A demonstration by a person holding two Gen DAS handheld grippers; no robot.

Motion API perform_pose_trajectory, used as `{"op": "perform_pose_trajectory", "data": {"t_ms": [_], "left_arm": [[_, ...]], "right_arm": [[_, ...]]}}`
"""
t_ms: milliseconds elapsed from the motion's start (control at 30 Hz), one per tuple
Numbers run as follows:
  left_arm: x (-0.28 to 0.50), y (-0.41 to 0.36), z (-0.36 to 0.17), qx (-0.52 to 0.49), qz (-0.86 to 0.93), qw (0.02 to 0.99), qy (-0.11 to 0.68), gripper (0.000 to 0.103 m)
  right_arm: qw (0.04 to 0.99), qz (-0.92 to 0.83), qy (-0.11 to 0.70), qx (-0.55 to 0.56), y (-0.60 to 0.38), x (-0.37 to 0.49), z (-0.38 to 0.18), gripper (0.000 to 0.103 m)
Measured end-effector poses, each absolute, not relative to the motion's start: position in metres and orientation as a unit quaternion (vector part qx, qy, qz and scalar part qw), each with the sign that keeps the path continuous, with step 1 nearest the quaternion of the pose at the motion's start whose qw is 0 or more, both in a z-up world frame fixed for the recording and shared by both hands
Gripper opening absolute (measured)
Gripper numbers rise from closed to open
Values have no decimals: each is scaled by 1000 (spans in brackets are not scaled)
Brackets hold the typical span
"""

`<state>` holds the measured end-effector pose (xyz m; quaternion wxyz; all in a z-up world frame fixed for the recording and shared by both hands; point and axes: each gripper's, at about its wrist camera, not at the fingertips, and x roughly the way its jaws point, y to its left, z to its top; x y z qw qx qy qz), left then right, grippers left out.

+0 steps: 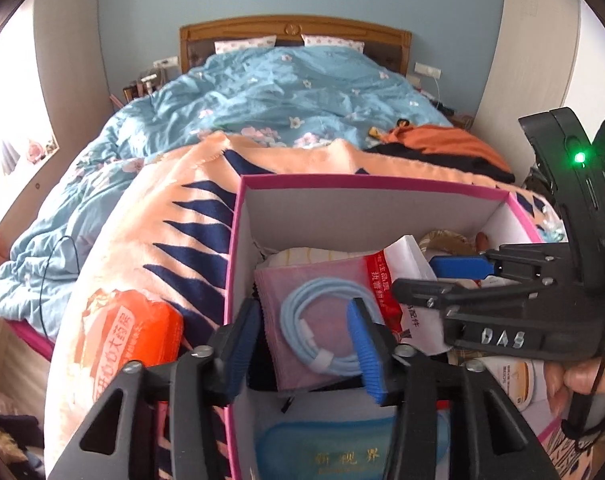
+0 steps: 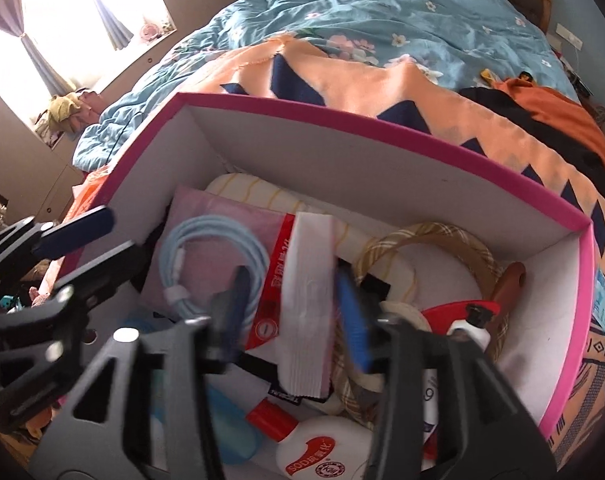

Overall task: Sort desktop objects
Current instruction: 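Open the right gripper to release the pink bag, then raise the right gripper away from the box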

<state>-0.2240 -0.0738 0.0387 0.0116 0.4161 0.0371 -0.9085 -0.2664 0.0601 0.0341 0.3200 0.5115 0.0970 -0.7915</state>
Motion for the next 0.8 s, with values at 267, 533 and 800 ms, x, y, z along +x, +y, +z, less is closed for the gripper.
{"op": "perform_pose_trajectory", "data": {"t_ms": [267, 533, 800], "left_arm": [[-181, -66, 57, 358, -933, 4, 35, 84], [-132, -53, 58, 332, -942, -9, 42, 102], [-90, -25, 39, 345, -938, -12, 37, 103]], "right_arm": [[324, -825, 60, 460, 89, -251, 60, 52], [368, -843, 25, 392, 127, -193, 89, 54], [397, -863, 32, 310, 170, -92, 100, 75]]}}
